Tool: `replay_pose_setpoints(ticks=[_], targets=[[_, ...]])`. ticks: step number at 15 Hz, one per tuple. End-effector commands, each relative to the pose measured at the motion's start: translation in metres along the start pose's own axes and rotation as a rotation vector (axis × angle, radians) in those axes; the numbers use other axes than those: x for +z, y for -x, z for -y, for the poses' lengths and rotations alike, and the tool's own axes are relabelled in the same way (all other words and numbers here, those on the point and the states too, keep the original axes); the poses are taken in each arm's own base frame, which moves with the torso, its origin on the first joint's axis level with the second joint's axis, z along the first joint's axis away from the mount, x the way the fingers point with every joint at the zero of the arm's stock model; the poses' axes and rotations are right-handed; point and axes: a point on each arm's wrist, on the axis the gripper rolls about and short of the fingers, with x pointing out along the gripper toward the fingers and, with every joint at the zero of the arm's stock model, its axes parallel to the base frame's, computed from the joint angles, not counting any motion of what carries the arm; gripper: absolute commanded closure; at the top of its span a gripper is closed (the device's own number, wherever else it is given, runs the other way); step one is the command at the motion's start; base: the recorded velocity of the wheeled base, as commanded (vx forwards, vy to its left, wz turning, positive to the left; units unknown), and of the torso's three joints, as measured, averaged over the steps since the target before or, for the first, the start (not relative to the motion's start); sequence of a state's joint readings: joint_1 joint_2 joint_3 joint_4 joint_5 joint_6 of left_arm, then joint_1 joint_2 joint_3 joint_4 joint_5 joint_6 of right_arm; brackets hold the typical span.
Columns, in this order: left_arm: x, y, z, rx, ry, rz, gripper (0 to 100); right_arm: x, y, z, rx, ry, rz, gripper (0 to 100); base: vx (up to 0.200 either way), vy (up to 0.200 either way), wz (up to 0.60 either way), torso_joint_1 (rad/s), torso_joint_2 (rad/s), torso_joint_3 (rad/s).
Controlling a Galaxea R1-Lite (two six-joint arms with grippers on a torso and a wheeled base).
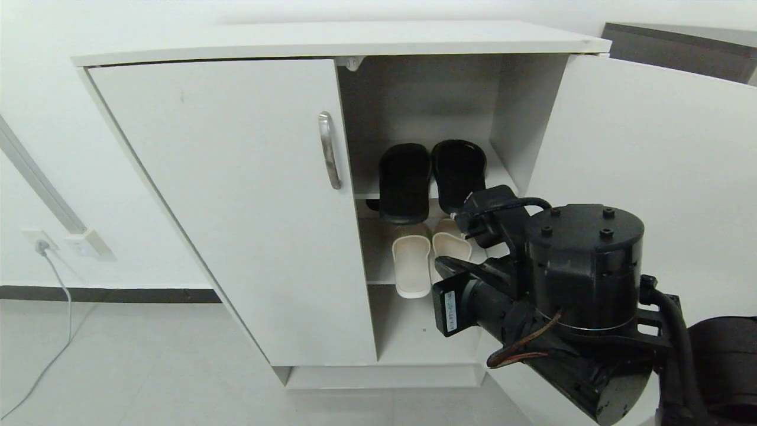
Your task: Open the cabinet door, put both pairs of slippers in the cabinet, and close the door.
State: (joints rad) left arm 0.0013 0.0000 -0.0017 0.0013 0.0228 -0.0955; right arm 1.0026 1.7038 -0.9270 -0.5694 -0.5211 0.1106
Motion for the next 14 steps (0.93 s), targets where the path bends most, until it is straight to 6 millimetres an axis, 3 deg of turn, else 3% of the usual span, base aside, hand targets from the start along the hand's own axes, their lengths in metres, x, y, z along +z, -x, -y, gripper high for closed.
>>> replay_pose_setpoints(ticks=[1, 8, 14], targets=[[0.000, 0.000, 0.000, 0.001, 0.000, 0.000, 100, -0.004, -0.003, -0.001, -0.003, 0.007, -0.013, 100, -0.200, 0.000, 0.00, 0.002, 0.00, 0.007], [0.000, 0.000, 0.000, 0.001, 0.001, 0.000, 100, -0.011, -0.006, -0.002, -0.007, 0.015, -0.034, 100, -0.200, 0.000, 0.00, 0.002, 0.00, 0.006], [0.000, 0.000, 0.000, 0.001, 0.001, 0.000, 100, -0.023, -0.010, 0.001, -0.014, 0.043, -0.052, 100, 0.000, 0.000, 0.00, 0.000, 0.00, 0.000]])
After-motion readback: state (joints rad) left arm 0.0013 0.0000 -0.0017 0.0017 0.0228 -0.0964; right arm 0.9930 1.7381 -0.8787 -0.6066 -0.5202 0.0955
